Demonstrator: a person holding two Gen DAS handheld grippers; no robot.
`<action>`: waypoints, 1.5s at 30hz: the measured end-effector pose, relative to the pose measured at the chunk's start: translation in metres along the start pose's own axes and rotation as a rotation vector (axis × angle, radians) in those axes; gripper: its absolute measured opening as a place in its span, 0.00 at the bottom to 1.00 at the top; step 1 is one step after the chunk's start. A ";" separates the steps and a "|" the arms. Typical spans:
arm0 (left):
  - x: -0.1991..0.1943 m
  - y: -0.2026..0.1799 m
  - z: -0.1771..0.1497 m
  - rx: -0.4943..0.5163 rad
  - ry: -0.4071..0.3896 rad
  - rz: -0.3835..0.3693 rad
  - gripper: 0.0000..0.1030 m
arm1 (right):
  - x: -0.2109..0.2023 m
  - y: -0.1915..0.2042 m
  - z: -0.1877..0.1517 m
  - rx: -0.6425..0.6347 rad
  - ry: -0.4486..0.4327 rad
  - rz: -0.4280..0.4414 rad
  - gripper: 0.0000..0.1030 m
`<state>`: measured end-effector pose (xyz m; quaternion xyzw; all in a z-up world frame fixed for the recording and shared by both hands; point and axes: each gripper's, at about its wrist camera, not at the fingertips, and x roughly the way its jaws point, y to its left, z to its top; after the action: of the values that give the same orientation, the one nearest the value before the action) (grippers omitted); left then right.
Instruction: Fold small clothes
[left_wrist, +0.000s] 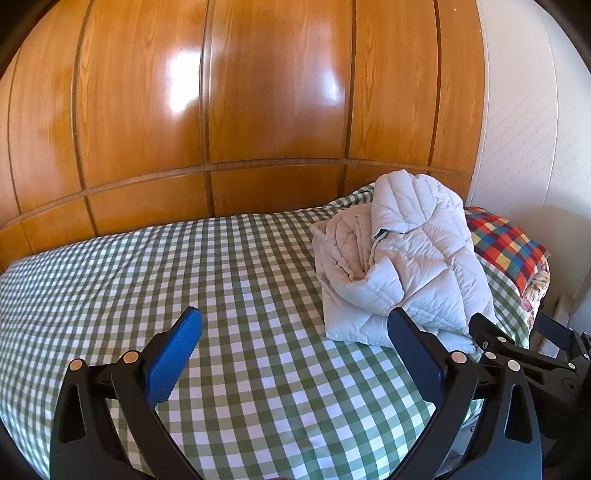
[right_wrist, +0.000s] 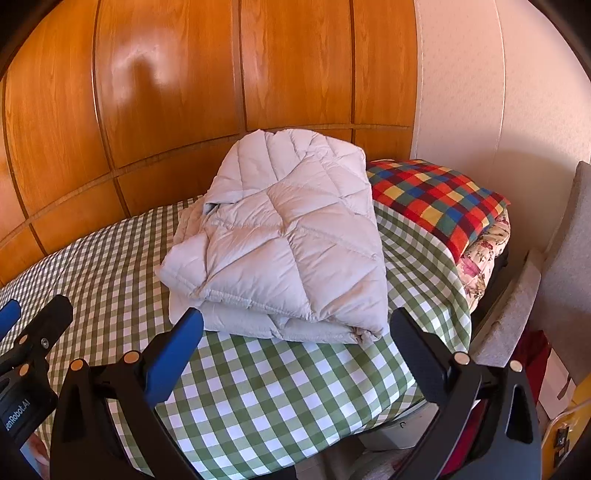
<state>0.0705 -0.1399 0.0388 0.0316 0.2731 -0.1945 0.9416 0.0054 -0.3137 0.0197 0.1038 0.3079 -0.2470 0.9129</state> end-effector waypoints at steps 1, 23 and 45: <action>0.000 0.000 0.000 0.001 0.001 0.001 0.96 | 0.001 0.000 0.000 -0.001 0.001 0.000 0.98; -0.004 -0.001 0.002 0.001 -0.017 -0.016 0.97 | -0.001 0.000 0.000 0.002 -0.014 0.002 0.98; -0.029 -0.037 0.029 0.065 -0.088 -0.097 0.96 | -0.049 -0.034 0.026 0.083 -0.142 -0.108 0.98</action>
<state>0.0481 -0.1690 0.0808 0.0402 0.2262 -0.2499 0.9406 -0.0321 -0.3331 0.0690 0.1072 0.2369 -0.3152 0.9127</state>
